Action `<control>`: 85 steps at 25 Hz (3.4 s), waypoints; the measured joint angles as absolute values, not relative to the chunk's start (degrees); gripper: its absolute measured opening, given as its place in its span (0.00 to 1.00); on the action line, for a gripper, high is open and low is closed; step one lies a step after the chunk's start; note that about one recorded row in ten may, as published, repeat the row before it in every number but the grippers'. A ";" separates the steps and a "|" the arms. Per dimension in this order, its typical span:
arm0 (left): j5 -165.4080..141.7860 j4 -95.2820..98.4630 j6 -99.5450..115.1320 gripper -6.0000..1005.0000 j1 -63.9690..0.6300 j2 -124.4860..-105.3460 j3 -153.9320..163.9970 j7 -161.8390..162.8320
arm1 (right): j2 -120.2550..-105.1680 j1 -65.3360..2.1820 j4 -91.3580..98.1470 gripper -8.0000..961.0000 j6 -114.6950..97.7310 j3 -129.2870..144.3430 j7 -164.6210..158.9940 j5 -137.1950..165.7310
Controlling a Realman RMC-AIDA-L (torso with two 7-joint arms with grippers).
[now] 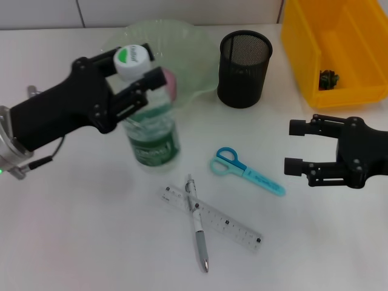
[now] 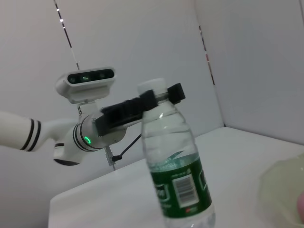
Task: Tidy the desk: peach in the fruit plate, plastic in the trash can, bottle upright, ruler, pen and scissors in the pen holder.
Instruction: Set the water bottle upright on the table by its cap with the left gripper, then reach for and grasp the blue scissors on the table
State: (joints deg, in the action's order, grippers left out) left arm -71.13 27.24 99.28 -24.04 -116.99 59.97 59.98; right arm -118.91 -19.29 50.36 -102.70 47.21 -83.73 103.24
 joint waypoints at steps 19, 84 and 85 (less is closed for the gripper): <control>-70.74 26.63 82.54 0.44 -19.77 -118.45 55.10 44.95 | -118.98 -19.51 45.93 0.88 -100.97 46.79 -80.62 103.28; -88.80 26.00 102.57 0.83 -14.34 -118.24 58.74 49.69 | -119.28 -44.54 76.79 0.87 -101.38 75.53 -143.27 148.98; -88.80 26.00 102.57 0.83 -14.34 -118.24 58.74 49.69 | -119.28 -45.11 75.89 0.87 -100.24 78.00 -144.81 149.23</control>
State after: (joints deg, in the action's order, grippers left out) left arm -88.80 26.00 102.57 -14.34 -118.24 58.74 49.69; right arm -119.28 -45.11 75.89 -100.24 78.00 -144.81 149.23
